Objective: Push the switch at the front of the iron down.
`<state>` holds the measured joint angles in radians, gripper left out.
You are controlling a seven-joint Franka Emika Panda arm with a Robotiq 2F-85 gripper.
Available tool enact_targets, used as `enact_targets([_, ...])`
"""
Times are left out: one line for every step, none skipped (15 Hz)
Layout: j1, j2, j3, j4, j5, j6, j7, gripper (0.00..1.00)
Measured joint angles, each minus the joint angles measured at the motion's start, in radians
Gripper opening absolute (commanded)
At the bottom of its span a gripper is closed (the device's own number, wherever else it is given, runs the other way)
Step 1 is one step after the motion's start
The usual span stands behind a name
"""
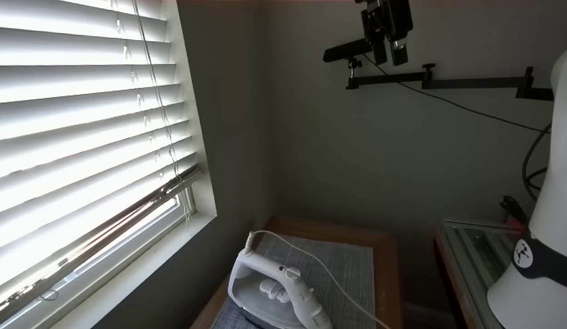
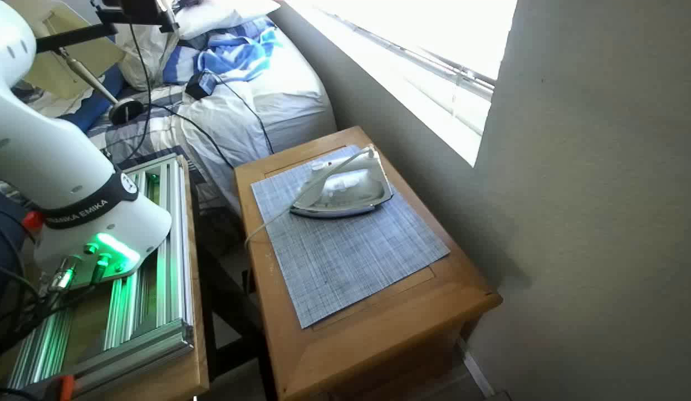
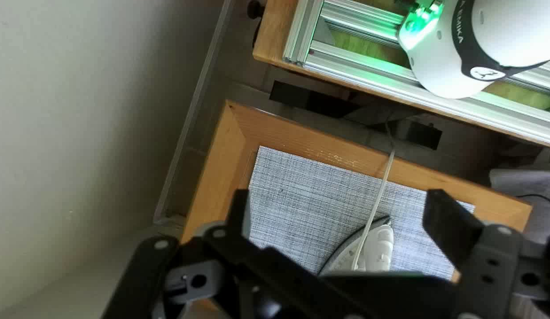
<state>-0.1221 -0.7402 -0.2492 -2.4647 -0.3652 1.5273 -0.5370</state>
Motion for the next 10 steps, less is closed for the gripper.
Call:
enact_targets([0.000,0.000,0.000,0.000,0.000,0.000,0.000,1.00])
enact_targets([0.000,0.000,0.000,0.000,0.000,0.000,0.000,1.00])
enact_targets([0.000,0.000,0.000,0.000,0.000,0.000,0.000,1.00])
enact_targets([0.000,0.000,0.000,0.000,0.000,0.000,0.000,1.00])
enact_targets([0.002,0.000,-0.001,0.000,0.000,0.000,0.000,1.00])
enact_targets([0.008,0.000,0.000,0.000,0.001,0.000,0.002,1.00])
enact_targets([0.022,0.000,0.006,-0.003,0.004,0.001,0.007,1.00])
enact_targets([0.043,0.000,0.017,-0.008,0.009,0.003,0.013,1.00])
enact_targets([0.067,0.000,0.032,-0.014,0.023,0.005,0.019,1.00])
enact_targets([0.094,0.000,0.047,-0.021,0.046,0.009,0.027,1.00])
